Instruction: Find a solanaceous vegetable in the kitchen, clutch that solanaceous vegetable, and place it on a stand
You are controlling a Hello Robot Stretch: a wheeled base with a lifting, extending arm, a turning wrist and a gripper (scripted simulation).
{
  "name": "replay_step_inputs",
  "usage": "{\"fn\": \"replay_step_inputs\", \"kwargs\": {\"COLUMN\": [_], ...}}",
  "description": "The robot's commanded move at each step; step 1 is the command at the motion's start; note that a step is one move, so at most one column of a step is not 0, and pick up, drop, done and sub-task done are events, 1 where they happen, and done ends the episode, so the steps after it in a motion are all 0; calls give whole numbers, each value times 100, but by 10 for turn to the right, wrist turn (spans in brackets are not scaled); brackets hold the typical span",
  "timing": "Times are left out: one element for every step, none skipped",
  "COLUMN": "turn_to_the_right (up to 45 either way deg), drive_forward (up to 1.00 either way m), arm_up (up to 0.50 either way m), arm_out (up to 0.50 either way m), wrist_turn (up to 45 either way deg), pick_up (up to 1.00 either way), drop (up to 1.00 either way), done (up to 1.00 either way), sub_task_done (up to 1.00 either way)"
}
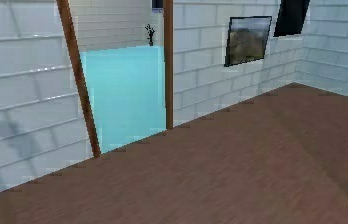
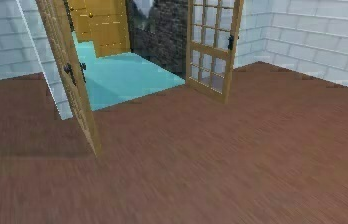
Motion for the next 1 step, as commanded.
{"fn": "replay_step_inputs", "kwargs": {"turn_to_the_right": [-120], "drive_forward": [0], "arm_up": [0], "arm_out": [0], "wrist_turn": [0], "pick_up": [0], "drop": [0], "done": [0], "sub_task_done": [0]}}
